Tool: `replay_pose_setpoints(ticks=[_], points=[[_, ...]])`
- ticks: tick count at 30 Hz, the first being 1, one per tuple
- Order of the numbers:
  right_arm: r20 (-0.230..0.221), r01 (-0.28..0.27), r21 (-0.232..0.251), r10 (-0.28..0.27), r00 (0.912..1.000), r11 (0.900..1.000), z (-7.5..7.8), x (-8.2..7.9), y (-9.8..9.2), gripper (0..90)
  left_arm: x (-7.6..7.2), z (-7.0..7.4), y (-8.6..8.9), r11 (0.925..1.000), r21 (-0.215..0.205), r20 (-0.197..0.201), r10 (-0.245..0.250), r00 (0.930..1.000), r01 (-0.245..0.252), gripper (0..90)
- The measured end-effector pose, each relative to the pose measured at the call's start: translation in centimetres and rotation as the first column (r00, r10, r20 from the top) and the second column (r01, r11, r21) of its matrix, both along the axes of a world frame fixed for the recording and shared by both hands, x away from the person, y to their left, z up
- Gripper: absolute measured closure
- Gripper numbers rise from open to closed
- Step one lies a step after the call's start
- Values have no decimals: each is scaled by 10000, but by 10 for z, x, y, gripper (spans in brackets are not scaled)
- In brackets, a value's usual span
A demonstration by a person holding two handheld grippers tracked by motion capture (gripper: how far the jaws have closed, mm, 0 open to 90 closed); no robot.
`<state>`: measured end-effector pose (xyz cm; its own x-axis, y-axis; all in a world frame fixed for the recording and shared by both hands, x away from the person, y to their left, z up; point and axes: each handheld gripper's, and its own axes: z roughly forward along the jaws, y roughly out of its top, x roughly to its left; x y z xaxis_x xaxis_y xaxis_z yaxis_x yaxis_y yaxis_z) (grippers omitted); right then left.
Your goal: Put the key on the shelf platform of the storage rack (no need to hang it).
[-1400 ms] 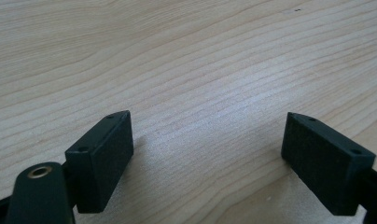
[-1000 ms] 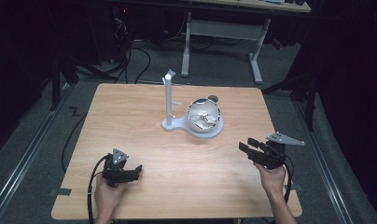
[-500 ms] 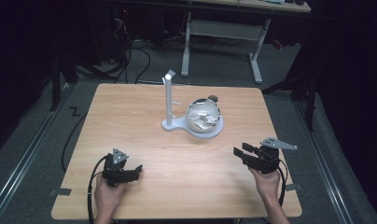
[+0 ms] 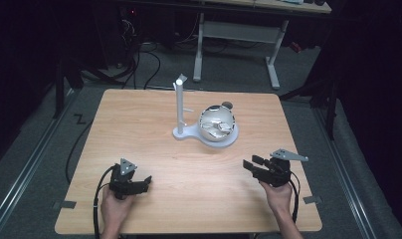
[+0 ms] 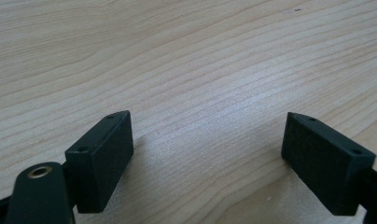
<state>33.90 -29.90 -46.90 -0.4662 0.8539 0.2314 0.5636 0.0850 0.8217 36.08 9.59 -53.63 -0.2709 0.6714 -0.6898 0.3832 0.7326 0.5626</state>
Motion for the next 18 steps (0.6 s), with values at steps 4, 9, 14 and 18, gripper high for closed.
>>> replay_pose_setpoints(ticks=[4, 9, 14, 18], points=[[39, -118, -149, 118, 9999, 9998, -2, 1, 4, 496, 0, 0, 0, 10000, 0, -2, -2, 10000, 2, 170], [-23, -161, -192, 160, 9999, 9997, -4, 2, 8, 496, 0, 0, 0, 10000, 2, -6, 31, 10000, -31, 170], [-117, -214, -361, 210, 9997, 9991, -9, 5, 11, 496, 0, 0, 0, 10000, 18, 4, 14, 10000, -14, 170], [-222, -212, -377, 204, 9995, 9991, -14, 7, 12, 497, 0, 0, 0, 10000, 11, 1, 14, 10000, -14, 170]])
